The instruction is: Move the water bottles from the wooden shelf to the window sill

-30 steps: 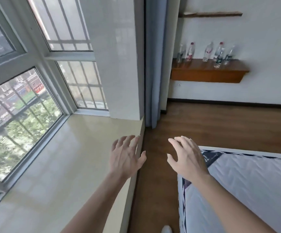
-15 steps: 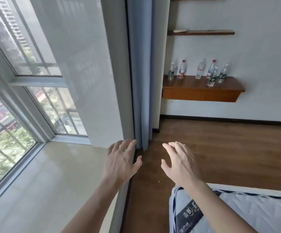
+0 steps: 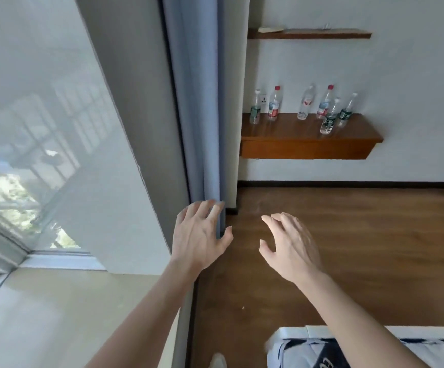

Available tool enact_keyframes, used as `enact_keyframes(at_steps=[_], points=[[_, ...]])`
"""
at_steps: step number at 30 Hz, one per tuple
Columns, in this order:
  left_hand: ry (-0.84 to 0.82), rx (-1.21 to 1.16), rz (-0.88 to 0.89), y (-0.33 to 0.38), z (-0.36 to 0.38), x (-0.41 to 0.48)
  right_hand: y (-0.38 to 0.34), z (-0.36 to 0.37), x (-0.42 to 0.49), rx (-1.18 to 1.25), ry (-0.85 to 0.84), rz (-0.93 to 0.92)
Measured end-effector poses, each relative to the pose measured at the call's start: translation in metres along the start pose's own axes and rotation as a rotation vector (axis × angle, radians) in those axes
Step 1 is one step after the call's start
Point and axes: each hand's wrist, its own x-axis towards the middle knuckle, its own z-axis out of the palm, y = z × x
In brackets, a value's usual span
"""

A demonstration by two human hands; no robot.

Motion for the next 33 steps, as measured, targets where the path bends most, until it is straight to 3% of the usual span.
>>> enact_keyframes(at_steps=[18,33], points=[[-0.129,-0.056,0.181,-0.007,0.11,0.253,0.099,0.062,0.197,-0.086,-0.051,0.21],[-0.158,-0.157,0.248,0.12,0.229,0.516,0.301,0.085,0.385,-0.124,-0.087,0.384]])
